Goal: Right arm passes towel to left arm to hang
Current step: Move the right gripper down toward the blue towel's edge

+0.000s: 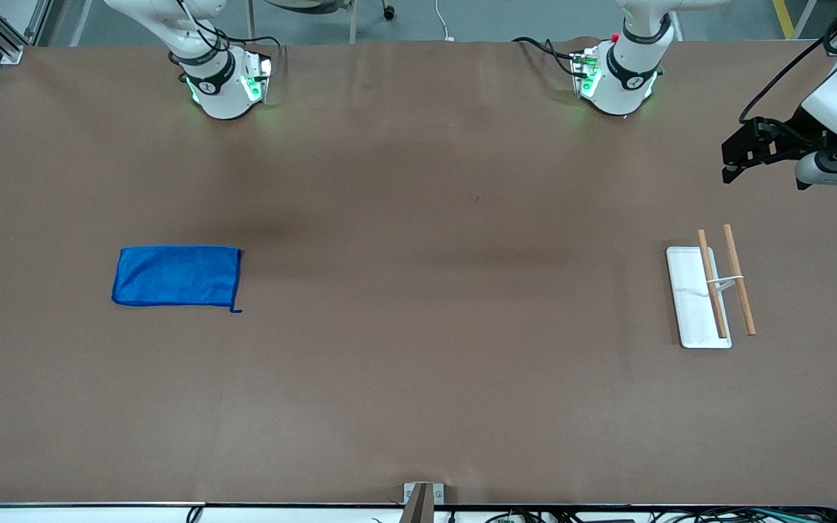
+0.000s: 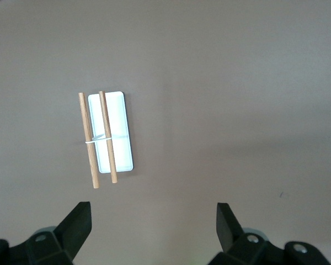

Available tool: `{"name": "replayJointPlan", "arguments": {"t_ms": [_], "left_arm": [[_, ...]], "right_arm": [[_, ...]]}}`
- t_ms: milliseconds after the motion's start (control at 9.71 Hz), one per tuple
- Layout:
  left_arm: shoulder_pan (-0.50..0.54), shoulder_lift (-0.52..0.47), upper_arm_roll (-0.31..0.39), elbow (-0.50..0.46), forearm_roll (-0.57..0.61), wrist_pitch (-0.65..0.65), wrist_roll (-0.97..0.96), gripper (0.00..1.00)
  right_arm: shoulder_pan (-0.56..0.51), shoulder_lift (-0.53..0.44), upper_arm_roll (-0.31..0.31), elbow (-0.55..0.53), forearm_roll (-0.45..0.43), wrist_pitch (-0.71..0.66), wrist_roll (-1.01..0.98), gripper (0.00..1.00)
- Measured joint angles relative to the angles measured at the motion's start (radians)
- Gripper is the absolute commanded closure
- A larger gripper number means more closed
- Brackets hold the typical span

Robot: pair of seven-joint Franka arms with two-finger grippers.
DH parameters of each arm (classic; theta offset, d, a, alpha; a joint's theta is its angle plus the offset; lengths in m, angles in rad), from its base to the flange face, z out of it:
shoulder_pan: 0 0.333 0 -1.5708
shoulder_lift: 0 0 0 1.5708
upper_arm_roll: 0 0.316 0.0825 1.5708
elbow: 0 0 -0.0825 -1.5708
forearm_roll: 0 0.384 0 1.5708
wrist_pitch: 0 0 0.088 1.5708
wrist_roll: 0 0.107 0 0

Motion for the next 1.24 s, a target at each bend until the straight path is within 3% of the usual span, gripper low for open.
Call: {"name": "replayJointPlan", "arguments": {"t_ms": [721, 926, 1235], "left_arm": [[0.007, 0.000, 0.007, 0.005, 0.000, -0.001, 0.001, 0.00], [0.008, 0.001, 0.008, 0.006, 0.000, -0.001, 0.001, 0.00], [0.009, 0.001, 0.010, 0.006, 0.000, -0.002, 0.001, 0.00]], "right_arm": [[0.011, 0.023, 0.001, -0.038, -0.025, 0.027, -0.060, 0.00], [0.022, 0.064, 0.001, -0.207, -0.027, 0.225, -0.068, 0.00], [0.044, 0.110, 0.002, -0.577, -0.030, 0.685, -0.105, 0.00]]}}
